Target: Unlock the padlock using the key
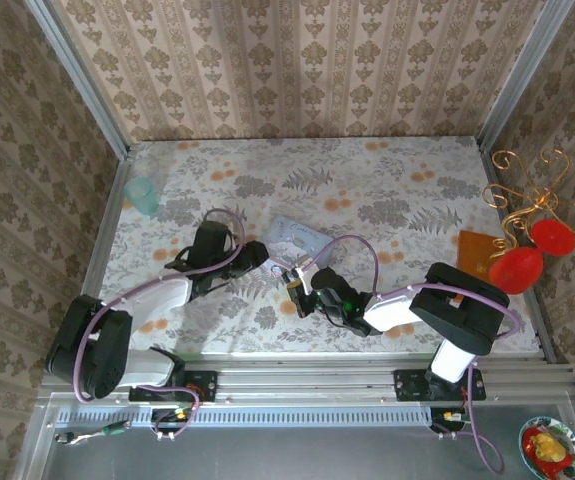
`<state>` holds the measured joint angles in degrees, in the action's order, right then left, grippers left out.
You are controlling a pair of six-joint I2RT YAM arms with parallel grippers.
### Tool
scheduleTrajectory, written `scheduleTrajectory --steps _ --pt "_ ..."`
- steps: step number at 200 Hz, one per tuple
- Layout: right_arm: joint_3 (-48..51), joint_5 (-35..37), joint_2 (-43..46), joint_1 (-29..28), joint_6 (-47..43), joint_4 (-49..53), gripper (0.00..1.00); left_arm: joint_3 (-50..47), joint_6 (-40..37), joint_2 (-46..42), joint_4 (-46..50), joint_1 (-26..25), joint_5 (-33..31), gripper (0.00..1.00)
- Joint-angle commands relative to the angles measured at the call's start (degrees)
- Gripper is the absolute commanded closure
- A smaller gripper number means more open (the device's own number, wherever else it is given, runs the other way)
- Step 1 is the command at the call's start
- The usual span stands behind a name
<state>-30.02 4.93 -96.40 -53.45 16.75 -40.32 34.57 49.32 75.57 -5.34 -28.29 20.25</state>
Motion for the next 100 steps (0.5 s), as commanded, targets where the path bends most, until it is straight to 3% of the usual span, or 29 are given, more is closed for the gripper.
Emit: scheduleTrajectory --steps 1,58,100 --pt "0.2 0.9 -0.9 0.1 0.8 2.5 0.89 4.7 -8.6 0.3 8.4 0.6 -2.3 0.45" --pt "-0.5 0.8 0.7 0.2 1.0 6.2 0.7 12.6 -14.9 9.4 12.6 0.7 -4.0 0.42" --pt "-0.2 1.0 1.7 1.9 3.2 7.1 0.65 14.0 -16.2 13.8 13.0 0.3 -5.8 0.42"
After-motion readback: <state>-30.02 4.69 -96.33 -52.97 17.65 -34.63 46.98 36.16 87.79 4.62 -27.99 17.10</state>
